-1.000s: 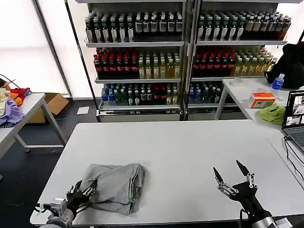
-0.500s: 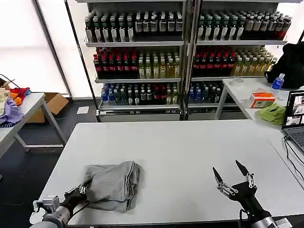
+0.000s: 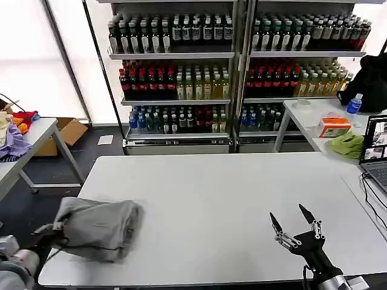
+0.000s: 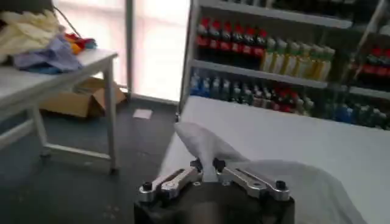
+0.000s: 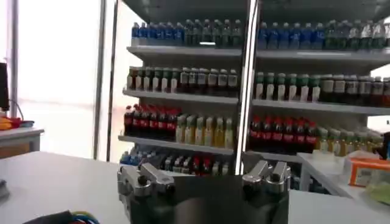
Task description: Fold and organize the clothes.
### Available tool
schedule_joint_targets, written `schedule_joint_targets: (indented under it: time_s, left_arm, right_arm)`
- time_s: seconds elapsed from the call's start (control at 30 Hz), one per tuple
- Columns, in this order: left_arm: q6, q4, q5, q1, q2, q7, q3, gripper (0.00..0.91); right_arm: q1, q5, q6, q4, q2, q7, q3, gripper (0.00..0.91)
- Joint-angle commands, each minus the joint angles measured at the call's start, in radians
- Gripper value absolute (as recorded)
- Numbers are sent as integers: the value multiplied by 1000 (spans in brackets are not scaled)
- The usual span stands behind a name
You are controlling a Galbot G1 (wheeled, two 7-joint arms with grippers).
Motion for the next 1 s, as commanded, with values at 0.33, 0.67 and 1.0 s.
schedule_joint_targets:
  time_s: [0.33, 0.67, 1.0]
  left_arm:
    - [17, -393, -271, 29, -4, -201, 171, 10]
    - [-72, -175, -175, -199, -131, -364, 854, 10]
    - [-134, -25, -227, -329, -242, -423, 922, 20]
  right_arm:
    - [-8, -27, 10, 0, 14, 4, -27, 907]
    - [-38, -67, -4, 43, 44, 13, -28, 907]
    - [23, -22, -192, 19, -18, 92, -149, 907]
